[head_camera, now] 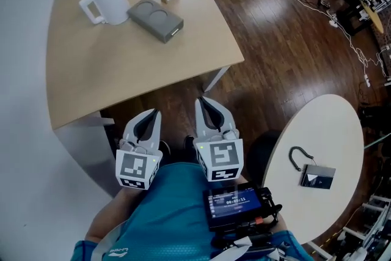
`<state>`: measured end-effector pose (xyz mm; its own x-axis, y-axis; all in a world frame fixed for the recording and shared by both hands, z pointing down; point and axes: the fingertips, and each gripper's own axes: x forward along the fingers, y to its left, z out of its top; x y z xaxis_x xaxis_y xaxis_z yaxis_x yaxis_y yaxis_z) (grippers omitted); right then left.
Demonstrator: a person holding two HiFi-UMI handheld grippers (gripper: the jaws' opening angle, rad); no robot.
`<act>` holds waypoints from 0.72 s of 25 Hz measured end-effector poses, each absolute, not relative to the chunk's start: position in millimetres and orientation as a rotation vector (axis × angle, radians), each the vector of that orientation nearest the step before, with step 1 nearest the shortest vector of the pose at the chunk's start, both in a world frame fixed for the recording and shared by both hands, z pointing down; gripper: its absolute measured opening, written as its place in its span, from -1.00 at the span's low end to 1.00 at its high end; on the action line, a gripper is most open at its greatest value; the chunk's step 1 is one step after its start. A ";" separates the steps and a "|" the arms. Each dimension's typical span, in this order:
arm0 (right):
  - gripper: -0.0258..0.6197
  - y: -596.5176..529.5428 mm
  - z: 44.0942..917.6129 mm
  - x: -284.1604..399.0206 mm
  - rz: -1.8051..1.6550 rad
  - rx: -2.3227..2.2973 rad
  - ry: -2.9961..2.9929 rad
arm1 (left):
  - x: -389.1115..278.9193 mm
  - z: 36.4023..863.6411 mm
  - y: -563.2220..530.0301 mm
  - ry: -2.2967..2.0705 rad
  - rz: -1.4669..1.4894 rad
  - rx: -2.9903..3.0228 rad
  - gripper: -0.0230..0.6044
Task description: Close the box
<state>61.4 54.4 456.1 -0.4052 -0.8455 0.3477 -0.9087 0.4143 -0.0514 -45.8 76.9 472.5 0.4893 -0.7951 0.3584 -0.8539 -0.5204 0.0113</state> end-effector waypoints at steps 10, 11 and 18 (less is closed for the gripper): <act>-0.94 79.4 464.5 30.6 0.330 1.548 -2.357 | -84.5 481.6 93.2 -1.447 0.410 2.514 -0.97; -0.94 79.8 464.4 29.3 0.327 1.557 -2.351 | -87.5 482.0 92.9 -1.446 0.407 2.512 -0.97; -0.94 75.9 462.5 29.0 0.278 1.634 -2.322 | -93.1 482.8 84.8 -1.412 0.384 2.527 -0.97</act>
<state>29.0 75.9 462.5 -0.3163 -0.8854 0.3407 -0.9407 0.3391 0.0078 -93.1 84.8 482.8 0.5041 -0.7977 0.3310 -0.8554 -0.5139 0.0645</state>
